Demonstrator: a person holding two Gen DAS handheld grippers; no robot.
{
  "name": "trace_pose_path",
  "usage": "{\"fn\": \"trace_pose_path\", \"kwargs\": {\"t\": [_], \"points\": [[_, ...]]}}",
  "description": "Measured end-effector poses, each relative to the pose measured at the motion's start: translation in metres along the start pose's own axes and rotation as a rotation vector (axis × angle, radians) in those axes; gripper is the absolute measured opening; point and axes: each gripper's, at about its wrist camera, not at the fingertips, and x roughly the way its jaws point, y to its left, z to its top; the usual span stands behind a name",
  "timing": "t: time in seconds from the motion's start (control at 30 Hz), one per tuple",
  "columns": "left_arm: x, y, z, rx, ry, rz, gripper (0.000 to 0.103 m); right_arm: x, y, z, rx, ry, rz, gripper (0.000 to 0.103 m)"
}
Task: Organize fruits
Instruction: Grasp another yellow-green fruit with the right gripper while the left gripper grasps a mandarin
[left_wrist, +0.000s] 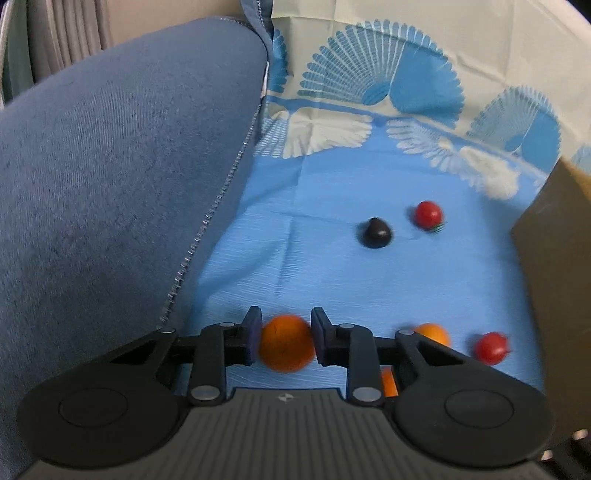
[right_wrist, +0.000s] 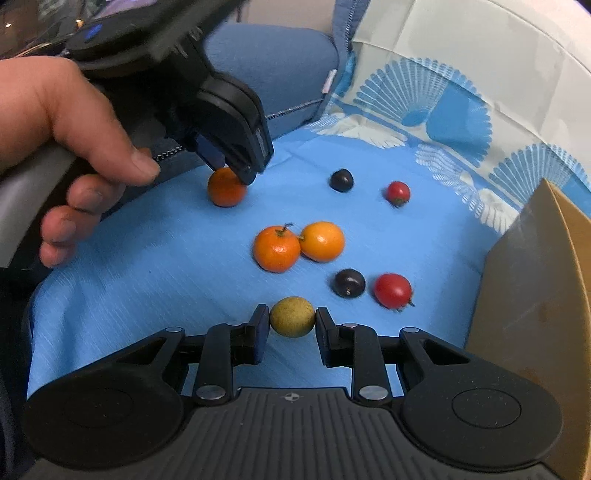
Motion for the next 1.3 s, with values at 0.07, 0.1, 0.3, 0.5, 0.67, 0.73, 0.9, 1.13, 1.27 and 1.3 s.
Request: {"fn": "trace_pose_path", "kwargs": {"t": [0.07,0.1,0.3,0.5,0.67,0.73,0.9,1.13,1.27,1.3], "points": [[0.000,0.006,-0.001,-0.055,0.027,-0.055,0.030,0.003,-0.003,-0.001,0.022,0.028,-0.003,0.028],[-0.001,0.008,-0.001,-0.075,0.028,-0.070,0.030,0.005,-0.005,-0.002,0.034,0.045,-0.007,0.028],[-0.002,0.022,-0.001,-0.166,0.041,-0.086,0.030,0.017,-0.018,-0.009,0.122,0.139,-0.024,0.028],[0.004,0.012,-0.002,-0.116,0.053,-0.080,0.041,0.019,-0.017,-0.011,0.124,0.145,-0.021,0.029],[0.011,-0.008,-0.003,-0.014,0.056,-0.064,0.042,0.019,-0.017,-0.010,0.121,0.145,-0.022,0.029],[0.014,-0.015,-0.004,0.023,0.061,-0.057,0.043,0.020,-0.017,-0.010,0.114,0.145,-0.024,0.029],[0.014,-0.020,-0.005,0.060,0.050,-0.038,0.041,0.020,-0.018,-0.010,0.111,0.143,-0.025,0.029],[0.004,-0.016,-0.003,0.035,0.036,-0.056,0.041,0.018,-0.020,-0.008,0.138,0.119,-0.047,0.028],[0.012,-0.019,-0.007,0.059,0.085,-0.041,0.041,0.022,-0.018,-0.010,0.122,0.137,-0.053,0.028],[0.012,-0.019,-0.007,0.058,0.084,-0.040,0.041,0.022,-0.017,-0.010,0.118,0.137,-0.053,0.028]]}}
